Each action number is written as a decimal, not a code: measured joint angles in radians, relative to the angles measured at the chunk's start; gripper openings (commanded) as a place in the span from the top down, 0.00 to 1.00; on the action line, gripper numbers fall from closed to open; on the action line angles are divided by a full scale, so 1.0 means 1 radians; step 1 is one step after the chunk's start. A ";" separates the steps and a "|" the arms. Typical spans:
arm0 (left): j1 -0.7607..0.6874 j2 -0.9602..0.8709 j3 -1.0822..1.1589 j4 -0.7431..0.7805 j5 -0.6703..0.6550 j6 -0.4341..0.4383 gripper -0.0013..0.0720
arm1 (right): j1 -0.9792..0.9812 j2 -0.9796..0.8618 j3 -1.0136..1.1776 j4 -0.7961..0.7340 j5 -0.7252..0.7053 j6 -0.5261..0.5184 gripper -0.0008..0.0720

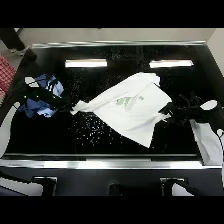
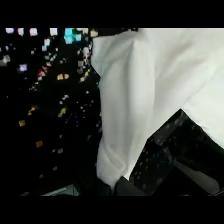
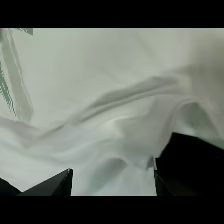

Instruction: Fold the shirts.

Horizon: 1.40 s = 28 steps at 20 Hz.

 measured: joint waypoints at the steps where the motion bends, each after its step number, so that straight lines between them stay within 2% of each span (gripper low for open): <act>1: -0.003 0.000 0.000 0.000 -0.004 0.001 0.94 | -0.006 0.004 0.006 -0.011 0.048 -0.023 0.17; 4: -0.007 -0.002 0.000 0.000 -0.014 0.003 0.94 | -0.013 0.028 -0.011 -0.079 0.196 -0.065 0.19; 7: -0.010 -0.002 0.000 0.000 -0.017 0.003 0.94 | -0.016 0.053 -0.138 -0.117 0.280 -0.089 0.19; 11: -0.013 -0.002 0.000 0.000 -0.020 0.004 0.94 | -0.016 0.067 -0.332 -0.009 0.264 -0.143 0.20; 16: -0.014 -0.002 0.000 0.000 -0.021 0.003 0.94 | -0.003 0.071 -0.443 0.108 0.201 -0.172 0.20; 17: -0.014 -0.002 0.000 0.000 -0.020 0.003 0.94 | 0.025 0.071 -0.453 0.126 0.184 -0.172 0.25; 18: -0.014 -0.002 0.000 0.000 -0.020 0.003 0.94 | 0.061 0.071 -0.460 0.141 0.163 -0.168 0.38; 20: -0.014 -0.002 0.000 0.000 -0.021 0.002 0.94 | 0.153 0.071 -0.468 0.159 0.079 -0.149 0.93; 24: -0.014 0.016 0.014 -0.002 -0.026 0.001 0.94 | 0.243 0.093 -0.409 0.141 -0.003 -0.117 0.93; 26: -0.014 0.048 0.057 -0.012 -0.028 0.013 0.94 | 0.261 0.149 -0.309 0.061 0.006 -0.106 0.93; 28: -0.010 0.108 0.137 -0.048 0.004 0.027 0.94 | 0.269 0.241 -0.140 -0.087 -0.004 -0.076 0.93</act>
